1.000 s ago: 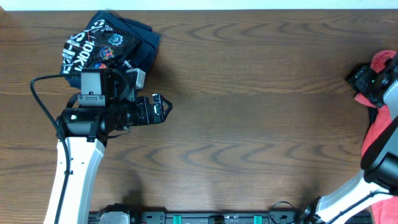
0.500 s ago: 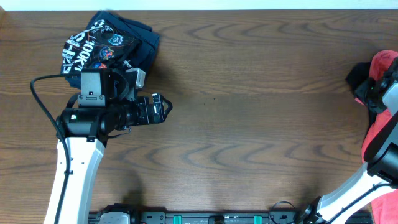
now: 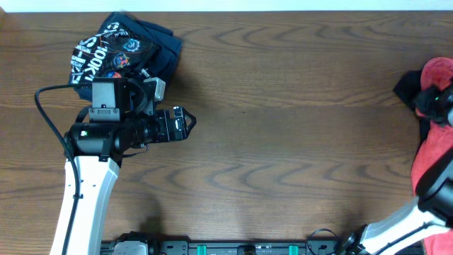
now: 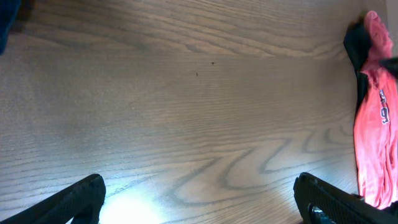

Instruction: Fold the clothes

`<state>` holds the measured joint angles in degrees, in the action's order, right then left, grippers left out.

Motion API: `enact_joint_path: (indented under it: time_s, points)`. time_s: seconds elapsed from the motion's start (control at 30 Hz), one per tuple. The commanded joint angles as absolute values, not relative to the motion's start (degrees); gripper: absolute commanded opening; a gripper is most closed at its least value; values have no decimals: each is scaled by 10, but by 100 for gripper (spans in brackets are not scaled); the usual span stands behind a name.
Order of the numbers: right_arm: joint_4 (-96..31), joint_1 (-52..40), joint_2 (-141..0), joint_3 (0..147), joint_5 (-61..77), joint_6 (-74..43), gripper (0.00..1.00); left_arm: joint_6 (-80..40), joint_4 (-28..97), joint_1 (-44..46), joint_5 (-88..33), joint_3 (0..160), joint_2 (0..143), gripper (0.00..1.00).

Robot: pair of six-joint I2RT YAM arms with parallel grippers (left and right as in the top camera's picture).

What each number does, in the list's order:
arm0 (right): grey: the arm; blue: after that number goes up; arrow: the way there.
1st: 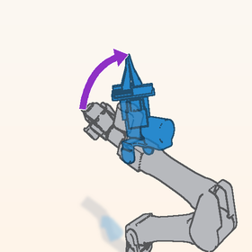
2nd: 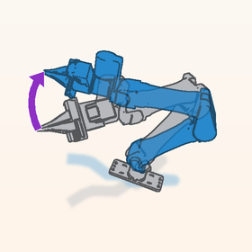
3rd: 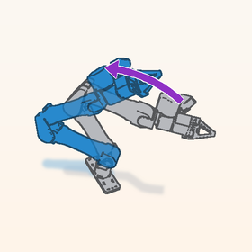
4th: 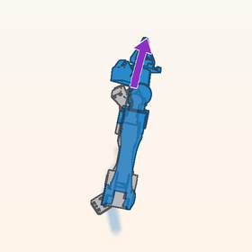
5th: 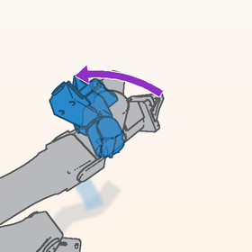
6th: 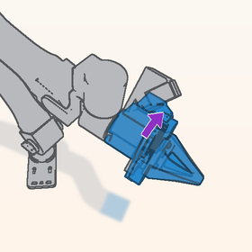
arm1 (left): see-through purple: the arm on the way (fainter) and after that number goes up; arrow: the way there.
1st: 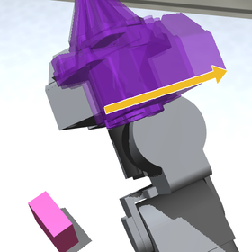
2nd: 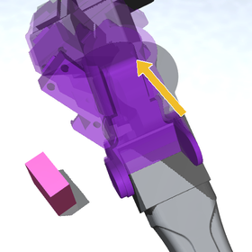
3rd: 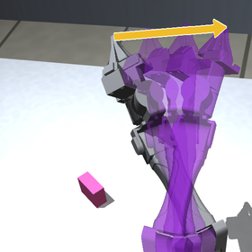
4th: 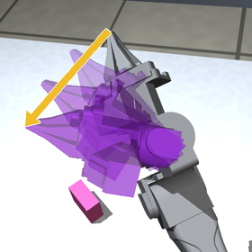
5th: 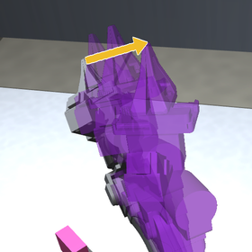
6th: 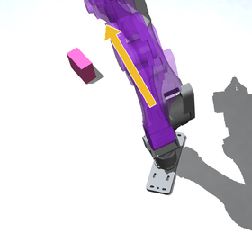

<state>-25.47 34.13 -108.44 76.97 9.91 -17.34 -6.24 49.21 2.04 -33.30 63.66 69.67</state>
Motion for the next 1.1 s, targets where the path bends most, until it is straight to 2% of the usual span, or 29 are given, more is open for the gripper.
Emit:
enact_joint_path:
  time_s: [0.0, 0.13, 0.27, 0.63, 0.8, 0.93, 1.07]
  points:
    - [-248, 326, -973, 777, 237, -174, 1, -67, 495, 23, -339, 648, 695, 98]
    - [-275, 286, -895, 777, 273, -178, 1, -67, 495, 23, -339, 649, 690, 98]
    - [-314, 206, -857, 777, 277, -178, 1, -61, 503, 22, -339, 662, 673, 98]
    - [-314, -128, -855, 777, 273, -178, 1, -46, 599, -25, -260, 782, 586, 98]
    - [-302, -282, -875, 777, 220, -178, 2, -42, 616, -25, -223, 797, 549, 98]
    - [-302, -371, -903, 777, 203, -177, 19, -41, 626, -25, -197, 797, 532, 98]
    - [-311, -416, -913, 777, 158, -158, 33, -41, 643, -25, -183, 797, 531, 98]
